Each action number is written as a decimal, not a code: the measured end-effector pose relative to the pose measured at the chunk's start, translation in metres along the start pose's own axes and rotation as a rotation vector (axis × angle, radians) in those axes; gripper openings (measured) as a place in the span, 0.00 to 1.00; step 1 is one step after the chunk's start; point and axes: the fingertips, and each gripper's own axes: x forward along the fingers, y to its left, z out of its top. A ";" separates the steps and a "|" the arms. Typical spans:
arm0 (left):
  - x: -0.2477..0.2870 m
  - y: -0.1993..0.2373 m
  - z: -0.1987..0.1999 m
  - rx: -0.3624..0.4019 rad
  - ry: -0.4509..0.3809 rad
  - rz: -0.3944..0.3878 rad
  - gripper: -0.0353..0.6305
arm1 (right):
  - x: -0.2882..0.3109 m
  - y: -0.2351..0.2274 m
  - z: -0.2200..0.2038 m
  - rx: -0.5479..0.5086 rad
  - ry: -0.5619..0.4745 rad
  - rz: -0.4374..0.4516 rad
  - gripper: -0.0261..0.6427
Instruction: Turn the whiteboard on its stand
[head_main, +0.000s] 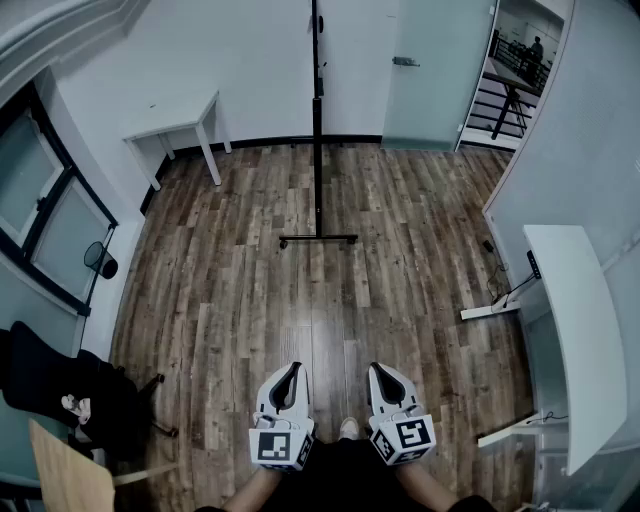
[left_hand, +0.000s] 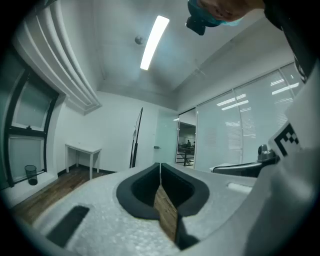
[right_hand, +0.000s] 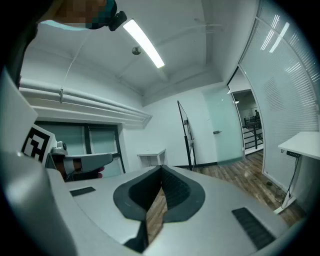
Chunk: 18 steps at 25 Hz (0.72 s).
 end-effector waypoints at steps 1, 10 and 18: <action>0.000 -0.001 -0.001 0.001 0.000 0.001 0.09 | -0.001 0.000 0.000 -0.001 -0.002 0.008 0.06; -0.002 -0.009 -0.004 0.006 -0.004 -0.002 0.09 | -0.008 -0.003 -0.003 0.000 0.002 0.012 0.06; 0.002 -0.028 -0.008 -0.003 -0.005 0.017 0.09 | -0.018 -0.018 0.003 0.004 -0.024 0.029 0.06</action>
